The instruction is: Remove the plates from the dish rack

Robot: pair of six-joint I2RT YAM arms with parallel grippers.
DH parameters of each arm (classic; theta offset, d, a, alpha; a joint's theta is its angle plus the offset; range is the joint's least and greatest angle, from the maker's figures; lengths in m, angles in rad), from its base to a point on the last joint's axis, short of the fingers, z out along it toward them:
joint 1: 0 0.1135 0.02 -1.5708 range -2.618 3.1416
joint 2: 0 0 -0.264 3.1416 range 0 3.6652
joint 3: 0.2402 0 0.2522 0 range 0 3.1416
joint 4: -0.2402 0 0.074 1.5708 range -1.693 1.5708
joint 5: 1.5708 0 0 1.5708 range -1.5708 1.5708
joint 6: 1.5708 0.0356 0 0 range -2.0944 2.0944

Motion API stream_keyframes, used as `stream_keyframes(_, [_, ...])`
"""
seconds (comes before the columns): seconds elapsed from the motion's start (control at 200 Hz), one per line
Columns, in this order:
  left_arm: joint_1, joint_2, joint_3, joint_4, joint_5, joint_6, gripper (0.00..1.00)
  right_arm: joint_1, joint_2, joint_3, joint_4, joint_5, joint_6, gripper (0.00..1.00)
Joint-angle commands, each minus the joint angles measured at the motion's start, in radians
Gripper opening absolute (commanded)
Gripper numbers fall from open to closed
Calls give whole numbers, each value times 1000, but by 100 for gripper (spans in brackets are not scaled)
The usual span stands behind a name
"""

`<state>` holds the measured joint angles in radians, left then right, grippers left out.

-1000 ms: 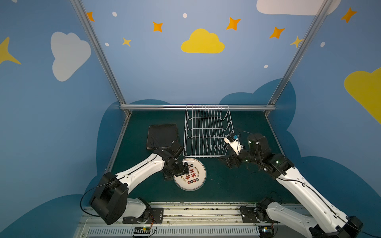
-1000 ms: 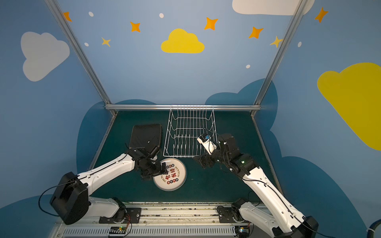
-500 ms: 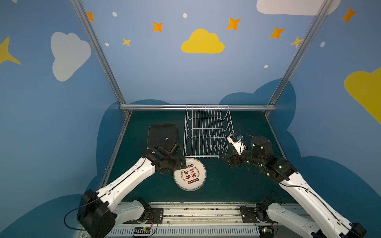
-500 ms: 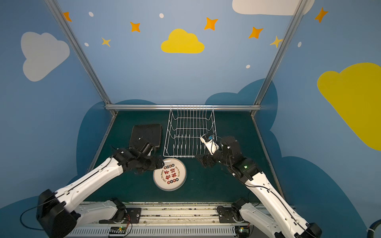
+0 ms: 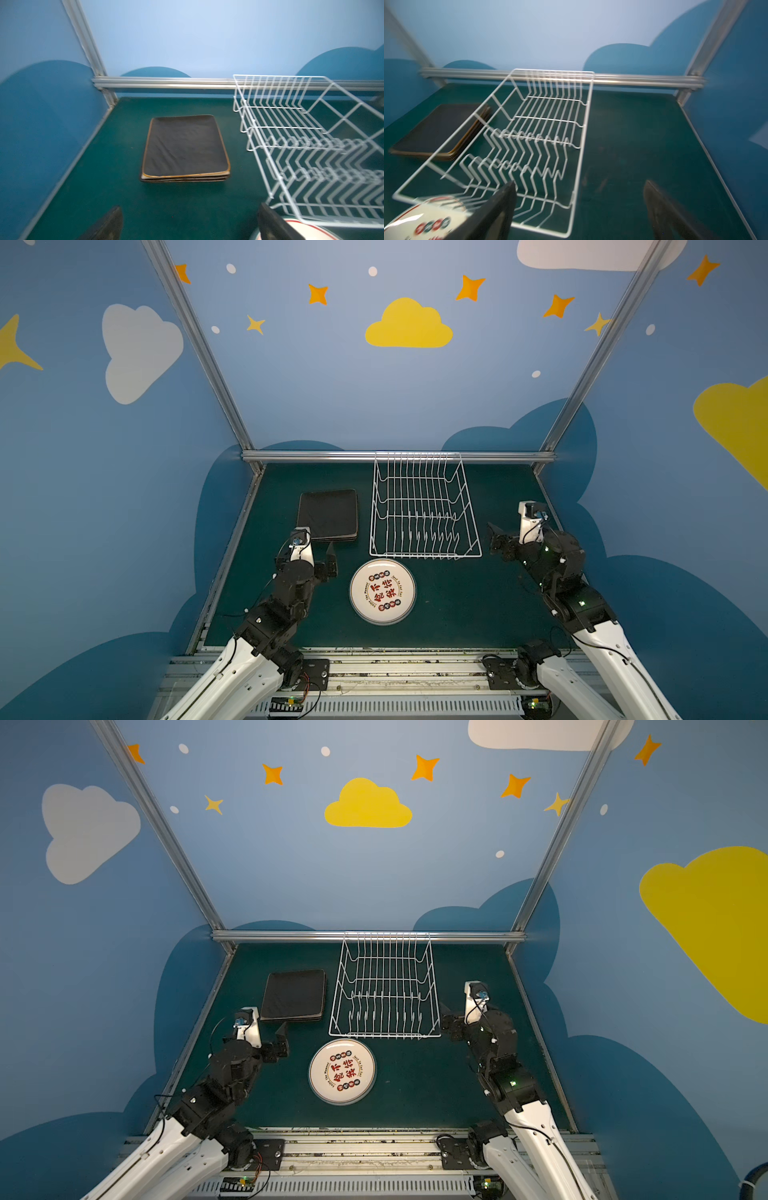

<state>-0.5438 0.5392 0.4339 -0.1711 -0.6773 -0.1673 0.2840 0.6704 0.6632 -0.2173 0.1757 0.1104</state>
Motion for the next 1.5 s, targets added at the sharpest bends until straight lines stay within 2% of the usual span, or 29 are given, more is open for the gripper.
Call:
stream_keyframes(0.0, [43, 2, -96, 238, -122, 145, 99, -79, -8, -124, 133, 84, 91, 95])
stream_keyframes(0.115, [114, 43, -212, 400, -79, 137, 99, -182, 16, -261, 297, 97, 153, 95])
stream_keyframes(0.25, [227, 127, -258, 421, -23, 26, 99, -298, 108, -394, 504, 77, 202, 95])
stream_keyframes(0.31, [267, 175, -280, 469, -2, 18, 99, -335, 174, -425, 582, 56, 210, 95])
stream_keyframes(0.446, [370, 257, -294, 601, 104, 35, 99, -367, 340, -384, 613, -14, 171, 95])
stream_keyframes(0.521, [430, 314, -286, 649, 154, 16, 100, -374, 433, -308, 547, -20, 203, 95])
stream_keyframes(0.616, [493, 410, -248, 676, 229, 1, 99, -380, 544, -239, 577, -56, 198, 95])
stream_keyframes(0.776, [533, 594, -187, 801, 296, 31, 99, -385, 673, -162, 603, -98, 143, 94])
stream_keyframes(0.836, [543, 655, -168, 845, 319, 37, 99, -384, 680, -130, 545, -131, 137, 95])
stream_keyframes(1.106, [566, 883, -125, 1039, 380, 26, 99, -385, 676, -160, 610, -226, 87, 95])
stream_keyframes(1.217, [569, 887, -80, 956, 423, 43, 99, -385, 671, -183, 653, -295, 53, 95])
stream_keyframes(1.377, [570, 914, -89, 998, 489, 69, 99, -382, 683, -188, 678, -370, 15, 95])
stream_keyframes(1.497, [571, 989, -108, 1111, 560, 98, 99, -382, 686, -188, 681, -381, 7, 95])
